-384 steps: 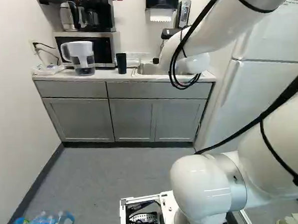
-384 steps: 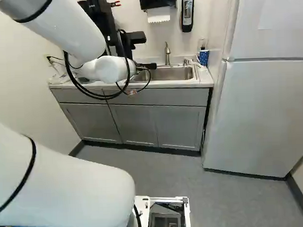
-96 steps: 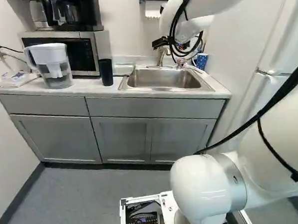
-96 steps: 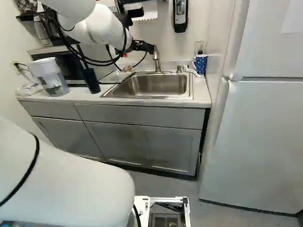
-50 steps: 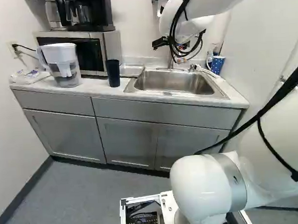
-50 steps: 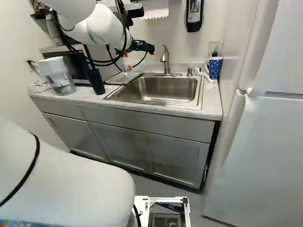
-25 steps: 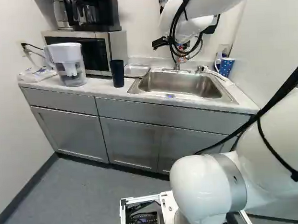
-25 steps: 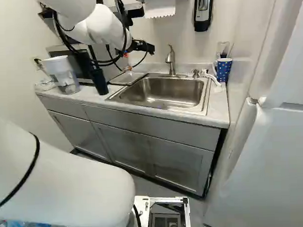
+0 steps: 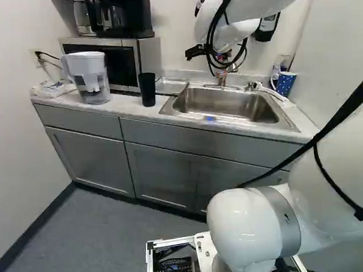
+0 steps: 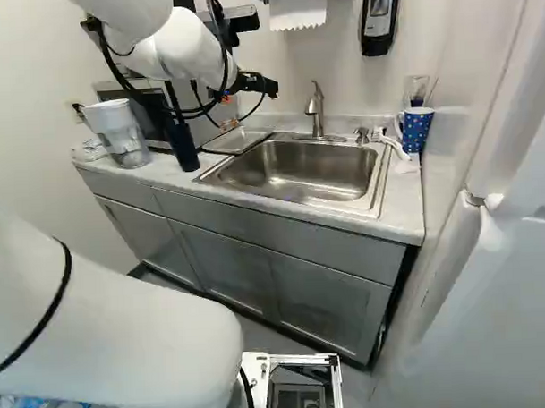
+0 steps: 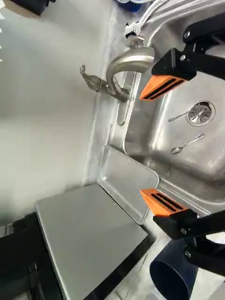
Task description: Rinse the cup and place it in the tray
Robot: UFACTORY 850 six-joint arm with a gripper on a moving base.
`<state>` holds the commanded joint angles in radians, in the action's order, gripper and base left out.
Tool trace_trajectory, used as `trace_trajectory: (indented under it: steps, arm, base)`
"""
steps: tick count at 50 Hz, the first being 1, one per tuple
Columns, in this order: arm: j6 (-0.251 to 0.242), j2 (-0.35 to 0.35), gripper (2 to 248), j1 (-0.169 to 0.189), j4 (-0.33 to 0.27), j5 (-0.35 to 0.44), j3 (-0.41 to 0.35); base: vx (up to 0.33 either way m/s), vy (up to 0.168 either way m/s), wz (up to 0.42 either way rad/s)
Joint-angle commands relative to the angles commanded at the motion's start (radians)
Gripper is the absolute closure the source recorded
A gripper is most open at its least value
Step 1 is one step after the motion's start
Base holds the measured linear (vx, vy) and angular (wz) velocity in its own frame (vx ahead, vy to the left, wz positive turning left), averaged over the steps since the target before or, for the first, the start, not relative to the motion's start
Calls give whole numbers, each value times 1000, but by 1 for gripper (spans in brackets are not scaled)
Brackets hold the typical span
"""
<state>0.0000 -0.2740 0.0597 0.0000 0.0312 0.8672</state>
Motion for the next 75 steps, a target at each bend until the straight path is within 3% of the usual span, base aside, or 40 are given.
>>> trace_trajectory:
  steps: [61,75]
  arm:
    - [0,0,3,0,0,0,0]
    - [0,37,3,-1,0,0,32]
  base:
    - [33,-18,21]
    - [0,0,0]
